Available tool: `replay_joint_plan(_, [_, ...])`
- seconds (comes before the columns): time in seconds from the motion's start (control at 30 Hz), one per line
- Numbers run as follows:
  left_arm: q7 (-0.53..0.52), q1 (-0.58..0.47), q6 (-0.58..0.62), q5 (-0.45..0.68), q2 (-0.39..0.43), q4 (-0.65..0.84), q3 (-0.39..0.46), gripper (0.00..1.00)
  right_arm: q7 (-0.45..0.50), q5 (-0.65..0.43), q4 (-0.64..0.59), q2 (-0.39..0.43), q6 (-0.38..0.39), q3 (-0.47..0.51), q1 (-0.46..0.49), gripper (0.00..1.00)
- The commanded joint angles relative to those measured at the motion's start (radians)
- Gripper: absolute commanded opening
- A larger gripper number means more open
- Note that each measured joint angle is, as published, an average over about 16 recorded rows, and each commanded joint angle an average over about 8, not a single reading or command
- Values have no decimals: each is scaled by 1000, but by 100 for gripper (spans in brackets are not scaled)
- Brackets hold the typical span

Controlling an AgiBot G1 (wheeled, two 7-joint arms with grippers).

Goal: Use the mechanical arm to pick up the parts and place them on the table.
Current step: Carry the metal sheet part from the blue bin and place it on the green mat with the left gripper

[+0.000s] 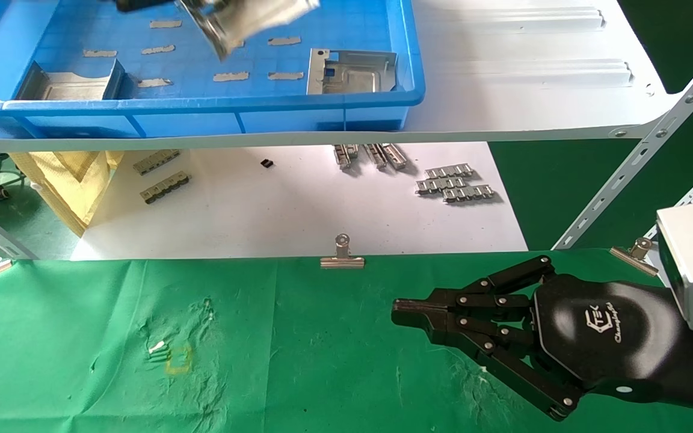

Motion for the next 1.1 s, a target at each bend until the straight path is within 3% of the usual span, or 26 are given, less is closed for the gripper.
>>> replay_joint_plan(0.03, [28,1,95,-18,-11,-7,-12,0,0,0,0,0,0,0,0,46])
replay_joint_plan(0.13, [65,23,154,-48,-32,-43,-17,0,0,0,0,0,0,0,0,83])
replay_joint_plan(0.2, [81,44,163,-71,-48,-86,-11,0,0,0,0,0,0,0,0,100])
replay_joint_plan(0.37, [95,138,171,-192,-128,-303,31,0,0,0,0,0,0,0,0,100])
replay_joint_plan(0.57, [73,292,164,-453,-307,-699,135,0,0,0,0,0,0,0,0,100])
replay_joint_plan(0.7, [89,341,157,-537,-402,-866,215,0,0,0,0,0,0,0,0,100])
replay_joint_plan(0.87, [152,342,151,-504,-459,-937,326,0,0,0,0,0,0,0,0,100])
replay_joint_plan(1.1, [278,389,134,-429,-480,-839,440,0,0,0,0,0,0,0,0,100])
